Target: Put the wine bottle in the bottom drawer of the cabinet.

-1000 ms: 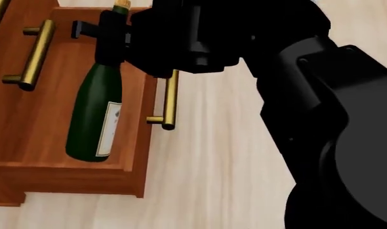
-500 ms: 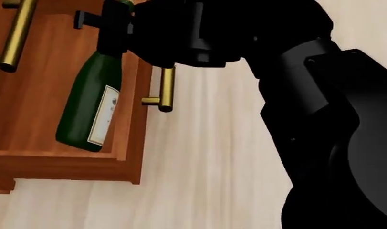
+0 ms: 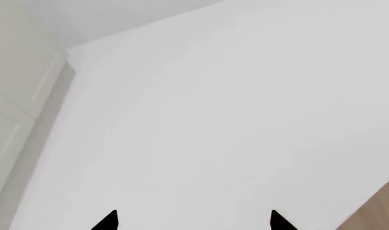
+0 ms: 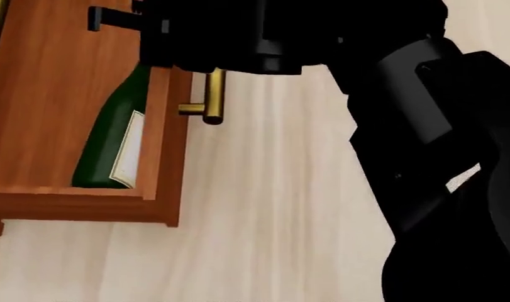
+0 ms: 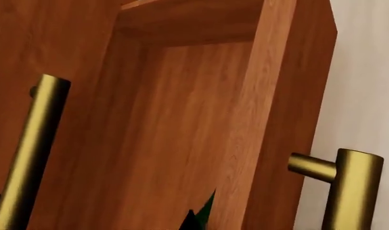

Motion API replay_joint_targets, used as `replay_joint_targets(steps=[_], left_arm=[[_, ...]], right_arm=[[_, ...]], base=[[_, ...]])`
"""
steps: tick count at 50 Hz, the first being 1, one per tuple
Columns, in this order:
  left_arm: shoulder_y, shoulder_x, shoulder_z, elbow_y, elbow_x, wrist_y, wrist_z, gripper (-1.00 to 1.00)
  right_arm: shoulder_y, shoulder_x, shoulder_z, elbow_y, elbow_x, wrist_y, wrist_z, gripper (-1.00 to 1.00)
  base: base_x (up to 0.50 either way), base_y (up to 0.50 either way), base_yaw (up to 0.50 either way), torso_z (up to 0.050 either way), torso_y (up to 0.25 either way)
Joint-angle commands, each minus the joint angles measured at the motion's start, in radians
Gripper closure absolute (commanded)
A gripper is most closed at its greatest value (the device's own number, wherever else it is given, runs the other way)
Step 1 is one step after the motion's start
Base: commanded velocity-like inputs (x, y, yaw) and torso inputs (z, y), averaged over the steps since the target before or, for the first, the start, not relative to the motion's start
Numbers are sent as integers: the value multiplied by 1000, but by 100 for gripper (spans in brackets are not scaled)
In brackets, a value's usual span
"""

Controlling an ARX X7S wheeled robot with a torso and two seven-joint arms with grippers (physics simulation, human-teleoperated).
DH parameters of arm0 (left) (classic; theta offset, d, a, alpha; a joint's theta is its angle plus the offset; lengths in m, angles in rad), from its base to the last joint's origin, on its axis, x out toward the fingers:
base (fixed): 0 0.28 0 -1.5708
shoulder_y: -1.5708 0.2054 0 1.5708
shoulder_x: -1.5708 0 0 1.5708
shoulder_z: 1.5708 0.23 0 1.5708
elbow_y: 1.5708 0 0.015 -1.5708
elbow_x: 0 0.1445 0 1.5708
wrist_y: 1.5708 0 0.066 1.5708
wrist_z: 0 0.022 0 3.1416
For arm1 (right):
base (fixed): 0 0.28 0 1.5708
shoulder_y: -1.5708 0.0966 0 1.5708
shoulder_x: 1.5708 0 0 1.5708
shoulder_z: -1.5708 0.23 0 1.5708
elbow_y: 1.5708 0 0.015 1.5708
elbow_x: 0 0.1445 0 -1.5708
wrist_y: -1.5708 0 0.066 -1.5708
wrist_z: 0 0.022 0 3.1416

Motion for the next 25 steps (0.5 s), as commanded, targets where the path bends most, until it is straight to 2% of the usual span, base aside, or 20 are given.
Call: replay_joint_targets(steps=[1, 8, 20, 21, 25], left_arm=[[-31, 1, 0, -52, 0, 8, 28, -100], [24, 2, 7, 60, 14, -4, -37, -100], [19, 7, 2, 50, 1, 0, -18, -100], [11, 8, 1, 35, 1, 2, -11, -100], [4, 10, 3, 30, 7, 7, -12, -100]], right_arm=[[-109, -49, -261, -68, 50, 62, 39, 100], [-113, -49, -261, -61, 46, 57, 46, 100], [-106, -49, -259, -58, 34, 27, 56, 100], [-105, -49, -261, -52, 29, 26, 69, -100], [-87, -49, -258, -51, 21, 27, 51, -100]], base=[[0, 4, 7, 0, -123], [3, 7, 11, 0, -123], [6, 10, 15, 0, -100], [0, 11, 17, 0, -41], [12, 12, 19, 0, -18]])
